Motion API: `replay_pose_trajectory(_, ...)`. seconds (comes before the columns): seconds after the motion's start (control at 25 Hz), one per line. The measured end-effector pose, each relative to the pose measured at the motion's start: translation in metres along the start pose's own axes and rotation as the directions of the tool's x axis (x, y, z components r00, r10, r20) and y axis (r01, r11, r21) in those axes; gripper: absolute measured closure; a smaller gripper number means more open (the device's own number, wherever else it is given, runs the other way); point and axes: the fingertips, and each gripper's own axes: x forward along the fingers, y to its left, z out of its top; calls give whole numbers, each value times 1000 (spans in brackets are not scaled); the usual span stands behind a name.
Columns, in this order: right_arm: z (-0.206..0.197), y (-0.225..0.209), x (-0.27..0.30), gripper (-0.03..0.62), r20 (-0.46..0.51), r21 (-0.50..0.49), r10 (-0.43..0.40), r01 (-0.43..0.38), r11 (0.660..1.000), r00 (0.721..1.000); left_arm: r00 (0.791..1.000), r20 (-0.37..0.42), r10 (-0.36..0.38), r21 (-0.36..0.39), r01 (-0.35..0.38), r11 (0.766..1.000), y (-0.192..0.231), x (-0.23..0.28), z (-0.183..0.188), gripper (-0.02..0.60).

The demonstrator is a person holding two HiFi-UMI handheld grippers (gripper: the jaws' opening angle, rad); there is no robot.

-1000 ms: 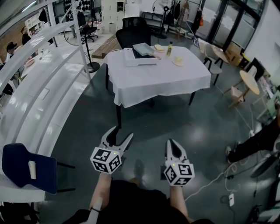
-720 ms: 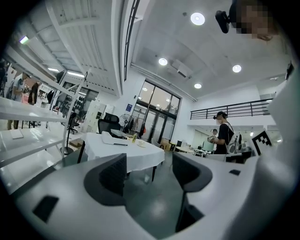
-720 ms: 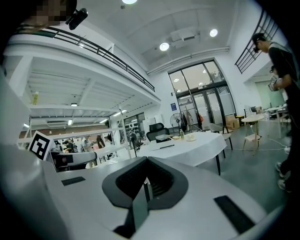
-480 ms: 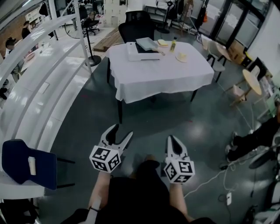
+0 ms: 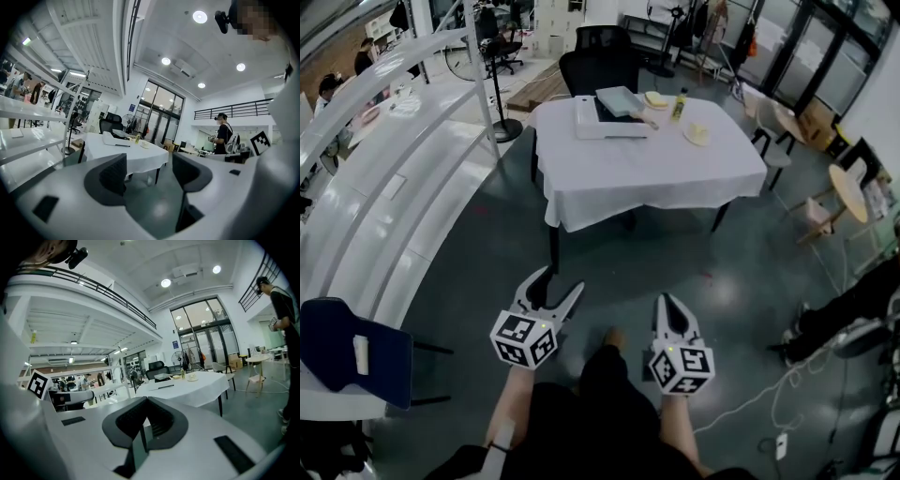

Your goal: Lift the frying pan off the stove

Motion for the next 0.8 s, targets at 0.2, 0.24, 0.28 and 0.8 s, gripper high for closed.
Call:
replay_pose_trajectory(0.2,23,-42,50,589,5,1,17,-17,1000,1000,1000,6,9,14,-9,1000,4,62,16,293)
replay_pose_trajectory(0.24,28,-50,61,588,4,0,21,-21,1000,1000,1000,7,12,14,-12,1000,6,75,19,293)
replay_pose_trajectory(0.28,33,-57,71,589,2,-1,23,-23,1000,1000,1000,8,15,11,-15,1000,8,87,22,293)
replay_pose_trajectory(0.8,71,-147,179,588,2,-10,69,-69,998,998,996,51,67,-16,-67,998,29,223,49,293)
